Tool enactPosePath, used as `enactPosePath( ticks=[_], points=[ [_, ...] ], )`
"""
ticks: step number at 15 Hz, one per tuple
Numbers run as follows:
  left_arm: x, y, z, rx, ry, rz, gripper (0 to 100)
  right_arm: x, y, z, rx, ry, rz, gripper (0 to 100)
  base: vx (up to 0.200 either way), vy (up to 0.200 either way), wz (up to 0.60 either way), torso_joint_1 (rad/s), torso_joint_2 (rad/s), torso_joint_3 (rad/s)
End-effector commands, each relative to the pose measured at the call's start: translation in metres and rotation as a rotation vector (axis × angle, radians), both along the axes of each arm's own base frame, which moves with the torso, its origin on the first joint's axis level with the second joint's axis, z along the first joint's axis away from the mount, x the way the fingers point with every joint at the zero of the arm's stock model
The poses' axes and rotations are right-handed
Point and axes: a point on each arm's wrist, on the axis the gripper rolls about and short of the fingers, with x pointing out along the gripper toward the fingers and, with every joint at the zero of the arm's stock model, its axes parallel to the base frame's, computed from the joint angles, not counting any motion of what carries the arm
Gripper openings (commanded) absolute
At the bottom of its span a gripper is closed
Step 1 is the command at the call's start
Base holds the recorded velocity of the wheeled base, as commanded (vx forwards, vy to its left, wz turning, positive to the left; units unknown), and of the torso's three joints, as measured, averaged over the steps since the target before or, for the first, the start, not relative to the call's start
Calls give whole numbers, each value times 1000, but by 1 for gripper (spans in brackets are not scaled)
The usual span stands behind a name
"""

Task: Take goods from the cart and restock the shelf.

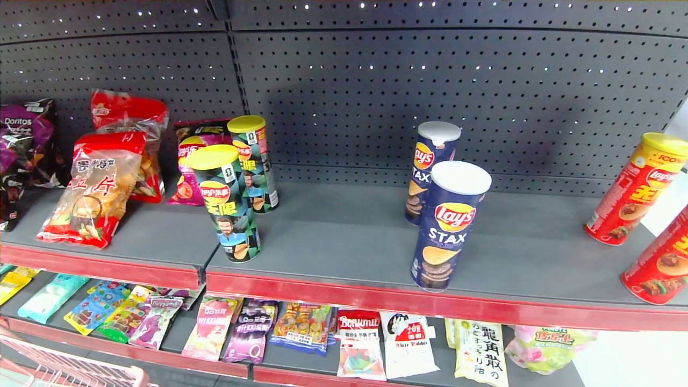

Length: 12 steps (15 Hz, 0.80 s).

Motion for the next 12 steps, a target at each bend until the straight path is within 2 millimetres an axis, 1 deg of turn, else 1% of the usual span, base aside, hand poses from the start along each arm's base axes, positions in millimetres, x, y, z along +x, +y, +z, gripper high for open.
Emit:
enactPosePath(
  ticks=[1,3,6,7,8,9,10,11,12],
  points=[
    [4,0,-6,-8,-19,6,100,0,0,0,-1,2,0,100,0,0,0,0,0,0],
    [4,0,-7,-57,-3,7,100,0,0,0,-1,2,2,100,0,0,0,0,0,0],
    [4,0,-7,-60,-2,8,100,0,0,0,-5,2,2,100,0,0,0,0,0,0],
    [4,0,-7,-58,-3,7,100,-3,0,14,0,-67,16,100,0,0,0,0,0,0],
    [4,0,-7,-58,-3,7,100,-6,1,41,5,-126,50,100,0,0,0,0,0,0],
    [4,0,-7,-58,-3,7,100,-3,1,86,55,-153,100,100,0,0,0,0,0,0],
    [4,0,-7,-58,-2,5,100,-3,0,112,64,-170,176,100,0,0,0,0,0,0],
    [4,0,-7,-58,-3,8,100,7,1,130,50,-142,263,100,0,0,0,0,0,0],
    [4,0,-7,-58,-2,5,100,23,4,139,27,-86,305,100,0,0,0,0,0,0]
  ],
)
